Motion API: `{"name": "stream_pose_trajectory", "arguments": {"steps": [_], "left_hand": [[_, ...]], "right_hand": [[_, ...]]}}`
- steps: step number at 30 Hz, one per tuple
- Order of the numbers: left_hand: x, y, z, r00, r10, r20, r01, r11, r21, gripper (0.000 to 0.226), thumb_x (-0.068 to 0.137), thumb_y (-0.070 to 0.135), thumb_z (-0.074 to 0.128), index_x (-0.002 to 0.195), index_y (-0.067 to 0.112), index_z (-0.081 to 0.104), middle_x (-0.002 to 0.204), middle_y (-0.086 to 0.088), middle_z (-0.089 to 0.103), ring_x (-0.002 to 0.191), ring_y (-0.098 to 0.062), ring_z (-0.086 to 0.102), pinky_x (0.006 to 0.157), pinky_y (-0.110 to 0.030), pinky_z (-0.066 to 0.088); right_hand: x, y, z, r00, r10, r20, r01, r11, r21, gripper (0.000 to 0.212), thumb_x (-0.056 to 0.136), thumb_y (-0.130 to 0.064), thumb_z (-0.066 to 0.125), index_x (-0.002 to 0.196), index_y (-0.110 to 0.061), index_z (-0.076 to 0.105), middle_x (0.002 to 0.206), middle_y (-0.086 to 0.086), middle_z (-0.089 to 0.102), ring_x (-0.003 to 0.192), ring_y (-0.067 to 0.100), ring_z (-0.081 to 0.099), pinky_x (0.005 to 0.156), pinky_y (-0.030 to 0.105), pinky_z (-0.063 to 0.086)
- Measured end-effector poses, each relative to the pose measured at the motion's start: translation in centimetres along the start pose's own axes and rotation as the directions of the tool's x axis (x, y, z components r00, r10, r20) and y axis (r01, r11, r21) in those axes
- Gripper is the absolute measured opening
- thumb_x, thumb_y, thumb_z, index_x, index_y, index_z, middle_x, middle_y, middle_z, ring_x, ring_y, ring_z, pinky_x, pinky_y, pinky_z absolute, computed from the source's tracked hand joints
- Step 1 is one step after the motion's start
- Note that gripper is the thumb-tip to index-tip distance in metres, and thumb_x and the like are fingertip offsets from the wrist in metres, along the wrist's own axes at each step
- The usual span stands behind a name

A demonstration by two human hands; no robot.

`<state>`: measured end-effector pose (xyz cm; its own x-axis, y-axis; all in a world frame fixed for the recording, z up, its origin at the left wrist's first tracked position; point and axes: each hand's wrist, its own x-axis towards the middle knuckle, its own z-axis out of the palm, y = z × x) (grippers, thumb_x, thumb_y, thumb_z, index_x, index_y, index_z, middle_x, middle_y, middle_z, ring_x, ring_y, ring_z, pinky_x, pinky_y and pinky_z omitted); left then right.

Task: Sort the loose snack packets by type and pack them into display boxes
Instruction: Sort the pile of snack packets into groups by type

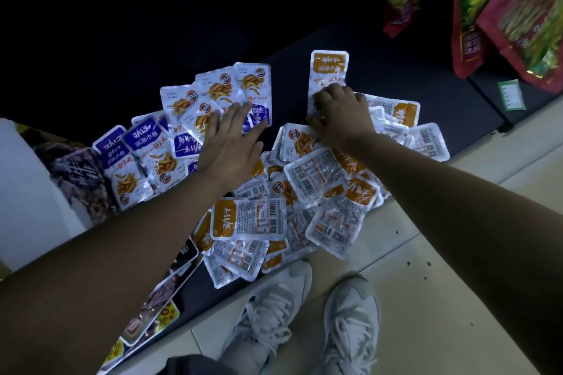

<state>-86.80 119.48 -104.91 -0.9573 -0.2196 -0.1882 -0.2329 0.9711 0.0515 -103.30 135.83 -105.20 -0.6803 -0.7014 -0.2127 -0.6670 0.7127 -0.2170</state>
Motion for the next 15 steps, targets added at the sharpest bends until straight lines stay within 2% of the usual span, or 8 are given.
{"name": "stream_pose_trajectory", "arguments": {"steps": [3, 6, 8, 12, 15], "left_hand": [[-0.4, -0.1, -0.4, 1.000, 0.006, 0.009, -0.005, 0.997, -0.082, 0.046, 0.102, 0.034, 0.032, 0.147, 0.024, 0.036, 0.161, -0.009, 0.004, 0.149, -0.026, -0.002, 0.120, -0.045, -0.004], [-1.5, -0.1, -1.3, 1.000, 0.004, -0.011, -0.006, 0.991, -0.135, 0.044, 0.101, 0.030, 0.039, 0.144, 0.020, 0.042, 0.160, -0.010, 0.008, 0.148, -0.028, 0.002, 0.119, -0.043, -0.002], [-2.6, 0.0, -2.1, 1.000, -0.001, 0.017, 0.004, 0.984, -0.179, 0.044, 0.100, 0.028, 0.044, 0.143, 0.019, 0.043, 0.159, -0.011, 0.013, 0.147, -0.029, 0.007, 0.117, -0.042, 0.004], [-4.4, 0.1, -4.1, 0.993, 0.006, 0.120, 0.013, 0.987, -0.162, 0.043, 0.098, 0.028, 0.047, 0.140, 0.018, 0.046, 0.148, -0.010, 0.031, 0.138, -0.028, 0.022, 0.109, -0.039, 0.020], [-5.8, -0.1, -5.8, 0.950, -0.024, 0.310, 0.091, 0.975, -0.202, 0.037, 0.101, 0.030, 0.043, 0.135, 0.018, 0.051, 0.133, -0.013, 0.044, 0.124, -0.031, 0.038, 0.101, -0.039, 0.034]], "right_hand": [[-0.9, -0.3, -0.6, 1.000, 0.003, -0.011, -0.003, 0.999, 0.036, 0.050, 0.096, -0.044, 0.043, 0.136, -0.014, 0.047, 0.136, 0.009, 0.046, 0.128, 0.028, 0.039, 0.106, 0.041, 0.027], [-2.0, -1.0, -2.0, 0.999, -0.025, 0.031, 0.021, 0.994, 0.111, 0.059, 0.095, -0.046, 0.048, 0.144, -0.015, 0.038, 0.152, 0.009, 0.032, 0.140, 0.026, 0.027, 0.113, 0.042, 0.020], [-3.1, -2.0, -2.8, 0.994, -0.070, 0.088, 0.061, 0.993, 0.101, 0.063, 0.094, -0.047, 0.049, 0.148, -0.017, 0.034, 0.156, 0.008, 0.026, 0.144, 0.026, 0.022, 0.115, 0.044, 0.017], [-5.0, -4.3, -4.4, 0.966, -0.094, 0.240, 0.074, 0.993, 0.090, 0.066, 0.092, -0.046, 0.056, 0.148, -0.018, 0.033, 0.153, 0.008, 0.032, 0.139, 0.029, 0.031, 0.113, 0.045, 0.027], [-6.5, -5.7, -5.1, 0.930, -0.112, 0.350, 0.103, 0.994, 0.043, 0.069, 0.089, -0.047, 0.060, 0.147, -0.019, 0.035, 0.153, 0.007, 0.032, 0.138, 0.030, 0.031, 0.113, 0.046, 0.029]]}}
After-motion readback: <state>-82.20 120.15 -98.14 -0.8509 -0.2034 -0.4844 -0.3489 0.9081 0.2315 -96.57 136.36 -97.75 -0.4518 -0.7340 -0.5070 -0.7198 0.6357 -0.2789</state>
